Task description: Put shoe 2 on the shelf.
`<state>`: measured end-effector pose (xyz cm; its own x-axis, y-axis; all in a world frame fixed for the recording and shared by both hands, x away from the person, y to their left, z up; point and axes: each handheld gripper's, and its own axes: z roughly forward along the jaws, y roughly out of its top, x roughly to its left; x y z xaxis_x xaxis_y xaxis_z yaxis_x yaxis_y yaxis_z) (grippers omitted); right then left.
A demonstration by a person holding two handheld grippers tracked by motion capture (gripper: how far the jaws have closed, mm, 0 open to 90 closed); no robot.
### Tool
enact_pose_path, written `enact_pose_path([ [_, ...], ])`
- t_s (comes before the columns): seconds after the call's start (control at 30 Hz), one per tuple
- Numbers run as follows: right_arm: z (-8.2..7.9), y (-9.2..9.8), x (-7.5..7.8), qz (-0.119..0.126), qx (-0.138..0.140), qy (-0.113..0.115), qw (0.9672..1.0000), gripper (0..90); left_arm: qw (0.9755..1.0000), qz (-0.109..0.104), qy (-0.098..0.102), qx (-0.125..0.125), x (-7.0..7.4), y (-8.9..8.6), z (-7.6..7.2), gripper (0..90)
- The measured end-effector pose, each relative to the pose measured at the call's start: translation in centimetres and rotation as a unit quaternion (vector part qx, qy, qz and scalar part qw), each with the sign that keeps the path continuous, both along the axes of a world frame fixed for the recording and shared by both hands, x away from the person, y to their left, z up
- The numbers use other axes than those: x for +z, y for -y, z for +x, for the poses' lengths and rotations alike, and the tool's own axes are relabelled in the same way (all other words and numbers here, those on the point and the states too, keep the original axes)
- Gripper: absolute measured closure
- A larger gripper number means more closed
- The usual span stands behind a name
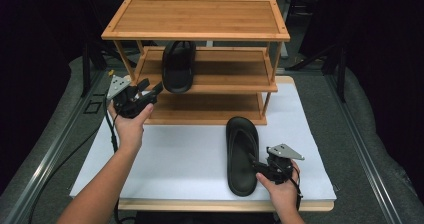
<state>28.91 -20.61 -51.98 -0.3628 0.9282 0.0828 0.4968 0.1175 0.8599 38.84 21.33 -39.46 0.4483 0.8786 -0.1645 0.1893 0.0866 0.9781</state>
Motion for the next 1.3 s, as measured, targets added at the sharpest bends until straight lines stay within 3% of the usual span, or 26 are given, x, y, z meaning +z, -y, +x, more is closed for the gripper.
enact_pose_path([
  [0.27,-0.2,0.0,-0.2,-0.012,0.0,-0.003,0.9999,37.1,0.9994,0.01,-0.023,-0.023,-3.3,-1.3,-3.2,44.1],
  [0.37,-0.2,-0.2,-0.4,-0.009,0.007,-0.009,0.9999,39.2,0.9985,0.026,-0.035,-0.033,-4.6,-1.5,-4.3,44.6],
  [0.47,-0.2,-0.6,-0.5,-0.024,0.008,-0.014,0.9996,44.2,0.9973,0.047,-0.039,-0.04,-5.8,-1.5,-4.7,44.6],
  [0.6,-0.2,-0.7,-0.8,-0.037,0.006,-0.02,0.9991,59.9,0.9966,0.049,-0.048,-0.046,-7.4,-1.5,-5.1,42.4],
  [0.73,-0.1,-0.5,-0.9,-0.025,0.016,-0.026,0.9992,66.0,0.9941,0.061,-0.074,-0.051,-8.9,-1.5,-4.9,39.2],
  [0.87,-0.1,-0.3,-0.7,-0.043,0.01,-0.016,0.9989,72.3,0.993,0.066,-0.077,-0.061,-9.5,-1.5,-4.9,39.1],
  [0.93,0.1,0.1,-0.7,-0.043,0.007,-0.015,0.9989,76.0,0.9933,0.061,-0.073,-0.065,-9.5,-1.5,-4.9,39.3],
  [1.0,0.4,0.6,-0.8,-0.026,0.019,-0.014,0.9994,78.2,0.9929,0.066,-0.075,-0.066,-9.7,-1.4,-4.9,40.7],
  [1.3,0.4,1.0,-0.8,-0.042,0.031,-0.003,0.9986,77.1,0.9928,0.061,-0.079,-0.066,-10.4,-1.5,-4.7,40.6],
])
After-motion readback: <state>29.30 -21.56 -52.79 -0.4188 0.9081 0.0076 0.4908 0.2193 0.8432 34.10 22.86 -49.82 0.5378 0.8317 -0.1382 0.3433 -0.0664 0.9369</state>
